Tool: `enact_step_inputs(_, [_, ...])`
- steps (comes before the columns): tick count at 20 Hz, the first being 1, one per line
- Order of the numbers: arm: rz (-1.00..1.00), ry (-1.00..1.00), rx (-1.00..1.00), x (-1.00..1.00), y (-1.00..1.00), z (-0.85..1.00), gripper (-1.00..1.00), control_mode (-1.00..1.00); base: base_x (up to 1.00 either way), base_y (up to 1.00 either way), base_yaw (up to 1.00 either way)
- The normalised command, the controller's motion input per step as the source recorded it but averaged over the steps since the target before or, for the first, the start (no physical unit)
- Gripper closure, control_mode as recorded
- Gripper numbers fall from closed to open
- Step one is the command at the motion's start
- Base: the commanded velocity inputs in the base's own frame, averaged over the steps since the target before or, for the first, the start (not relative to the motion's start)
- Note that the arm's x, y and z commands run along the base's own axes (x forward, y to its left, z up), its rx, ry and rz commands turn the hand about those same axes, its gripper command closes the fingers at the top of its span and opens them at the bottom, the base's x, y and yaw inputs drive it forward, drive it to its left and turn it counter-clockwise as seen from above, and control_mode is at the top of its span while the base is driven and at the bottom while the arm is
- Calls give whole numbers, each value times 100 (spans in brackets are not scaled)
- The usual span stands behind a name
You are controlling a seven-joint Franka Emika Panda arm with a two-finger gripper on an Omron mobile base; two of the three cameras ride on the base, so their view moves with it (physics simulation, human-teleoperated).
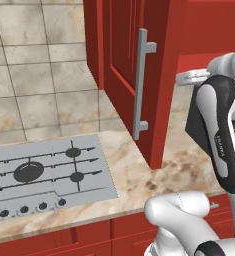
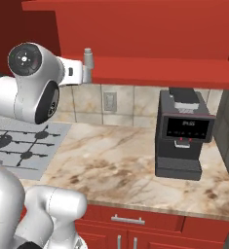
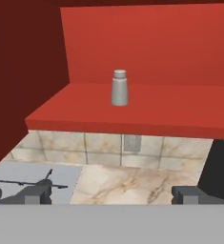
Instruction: Take 2 condiments from the cabinet and move them on the counter near the stove.Make sure the condiments are lined up with each other, next to each other.
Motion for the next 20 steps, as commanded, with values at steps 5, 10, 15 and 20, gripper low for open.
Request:
enact_step_inputs(5, [0,0,0,45,2,0,-100,-100,0,0,0])
enact_step_inputs(10, [0,-2,0,46,5,0,-100,-100,0,0,0])
enact_step_inputs(15, [0,-6,0,34,8,5,-100,-100,0,0,0])
enact_step_inputs(20, [0,-1,0,38,11,2,-100,-100,0,0,0])
